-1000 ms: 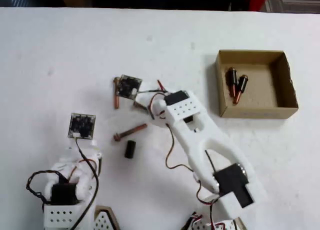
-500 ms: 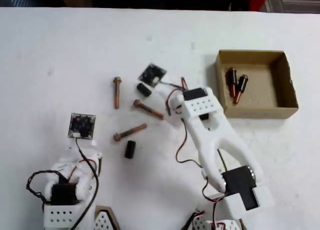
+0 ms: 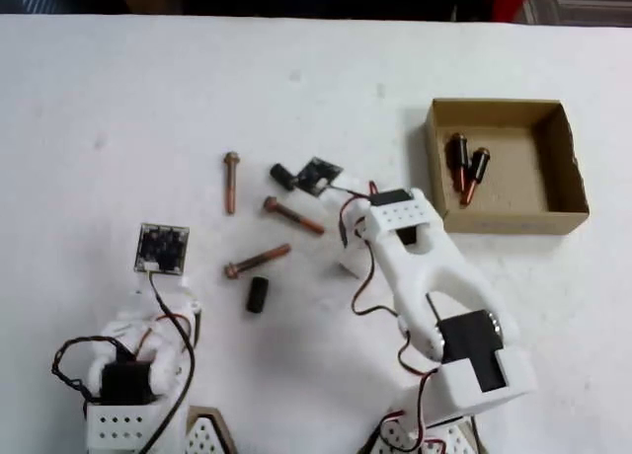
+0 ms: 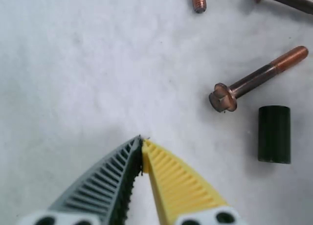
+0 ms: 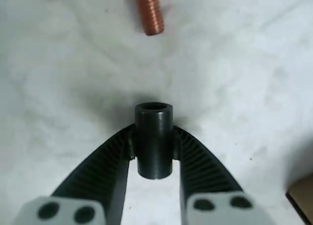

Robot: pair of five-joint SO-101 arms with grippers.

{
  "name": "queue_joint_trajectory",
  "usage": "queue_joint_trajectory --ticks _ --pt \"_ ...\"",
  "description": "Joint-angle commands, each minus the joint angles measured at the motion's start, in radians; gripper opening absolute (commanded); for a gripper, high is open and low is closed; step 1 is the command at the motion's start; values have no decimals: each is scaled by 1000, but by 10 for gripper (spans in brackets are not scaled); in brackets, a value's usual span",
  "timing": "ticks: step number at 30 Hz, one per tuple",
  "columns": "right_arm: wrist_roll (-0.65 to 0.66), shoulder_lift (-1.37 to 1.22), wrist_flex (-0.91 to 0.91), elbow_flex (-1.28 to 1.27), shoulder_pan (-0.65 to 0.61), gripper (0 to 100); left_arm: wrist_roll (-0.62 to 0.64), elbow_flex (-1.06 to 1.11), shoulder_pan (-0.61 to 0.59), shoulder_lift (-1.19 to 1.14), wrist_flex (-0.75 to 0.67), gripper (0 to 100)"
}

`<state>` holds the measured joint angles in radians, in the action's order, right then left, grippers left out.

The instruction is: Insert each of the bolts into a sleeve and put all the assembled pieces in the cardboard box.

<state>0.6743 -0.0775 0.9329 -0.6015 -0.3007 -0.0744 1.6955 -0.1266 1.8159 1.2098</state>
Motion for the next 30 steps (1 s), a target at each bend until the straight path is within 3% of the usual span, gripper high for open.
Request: queue_joint_trajectory --ticks 1,13,17,24,30 --pt "-5 -16 -4 2 19 139 -8 -3 -8 13 -15 24" --pt "-3 -22 -1 28 16 134 -8 -3 -8 13 -17 24" --pt "-3 -22 -2 29 18 13 -8 -3 -8 13 -17 24" --pt "-3 5 4 48 18 17 -8 -3 -8 13 -17 24" --pt "-9 188 82 46 18 16 -8 -3 -8 13 -18 24"
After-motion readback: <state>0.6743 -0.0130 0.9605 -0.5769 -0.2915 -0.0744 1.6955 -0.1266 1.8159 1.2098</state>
